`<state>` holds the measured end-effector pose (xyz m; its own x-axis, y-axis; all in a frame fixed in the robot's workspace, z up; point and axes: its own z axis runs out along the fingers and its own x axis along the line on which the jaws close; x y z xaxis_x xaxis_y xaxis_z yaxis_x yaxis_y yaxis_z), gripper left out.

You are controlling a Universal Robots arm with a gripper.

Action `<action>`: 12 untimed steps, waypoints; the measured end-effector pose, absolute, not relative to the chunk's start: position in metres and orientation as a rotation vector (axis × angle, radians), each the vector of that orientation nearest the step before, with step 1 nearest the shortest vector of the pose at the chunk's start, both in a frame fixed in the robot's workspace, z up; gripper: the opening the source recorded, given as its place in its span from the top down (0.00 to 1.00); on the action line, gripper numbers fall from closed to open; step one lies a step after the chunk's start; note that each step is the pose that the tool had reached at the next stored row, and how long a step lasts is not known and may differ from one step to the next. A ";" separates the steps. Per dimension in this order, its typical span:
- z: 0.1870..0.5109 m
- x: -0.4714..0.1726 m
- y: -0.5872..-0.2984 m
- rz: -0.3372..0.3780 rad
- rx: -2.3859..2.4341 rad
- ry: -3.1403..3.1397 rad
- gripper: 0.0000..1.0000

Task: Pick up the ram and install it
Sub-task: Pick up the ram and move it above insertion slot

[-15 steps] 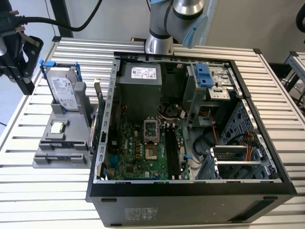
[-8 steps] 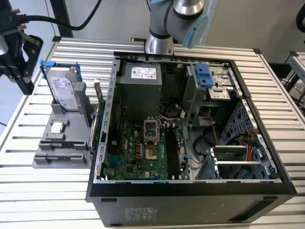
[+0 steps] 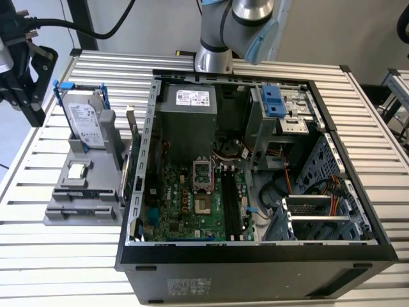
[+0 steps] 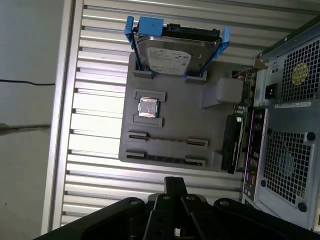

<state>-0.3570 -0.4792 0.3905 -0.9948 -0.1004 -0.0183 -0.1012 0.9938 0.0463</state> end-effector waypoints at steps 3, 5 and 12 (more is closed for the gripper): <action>0.391 -0.357 -0.479 0.073 -0.186 3.120 1.00; 0.391 -0.357 -0.479 0.072 -0.205 3.119 1.00; 0.391 -0.357 -0.479 0.070 -0.279 3.114 1.00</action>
<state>-0.3570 -0.4792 0.3909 -0.9840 -0.1771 -0.0179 -0.1777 0.9831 0.0431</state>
